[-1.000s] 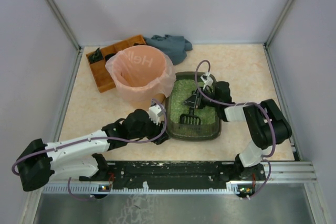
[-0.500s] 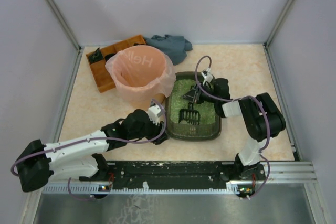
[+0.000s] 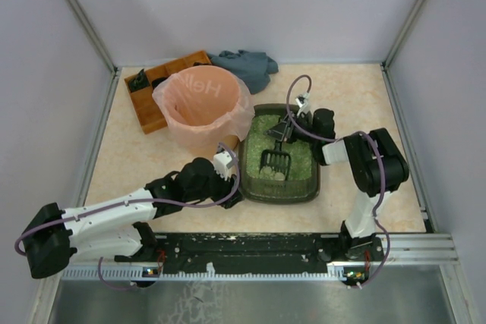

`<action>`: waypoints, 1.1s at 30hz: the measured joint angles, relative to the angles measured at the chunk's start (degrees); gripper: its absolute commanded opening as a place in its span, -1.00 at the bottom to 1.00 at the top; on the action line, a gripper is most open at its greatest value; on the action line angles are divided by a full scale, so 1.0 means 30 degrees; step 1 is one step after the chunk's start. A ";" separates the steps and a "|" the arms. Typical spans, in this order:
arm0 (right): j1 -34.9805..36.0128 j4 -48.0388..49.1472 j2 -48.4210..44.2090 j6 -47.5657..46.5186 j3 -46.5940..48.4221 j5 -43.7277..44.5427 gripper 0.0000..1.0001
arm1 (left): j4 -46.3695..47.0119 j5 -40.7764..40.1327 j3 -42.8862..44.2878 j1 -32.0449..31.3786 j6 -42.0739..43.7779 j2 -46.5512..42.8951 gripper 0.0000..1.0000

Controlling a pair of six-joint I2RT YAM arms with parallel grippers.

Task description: Clean the litter box

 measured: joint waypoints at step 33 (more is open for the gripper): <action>-0.3490 0.0219 -0.5501 0.4583 -0.1996 0.5894 -1.00 | -0.1086 -0.0882 0.0605 0.0000 0.0087 -0.1107 0.17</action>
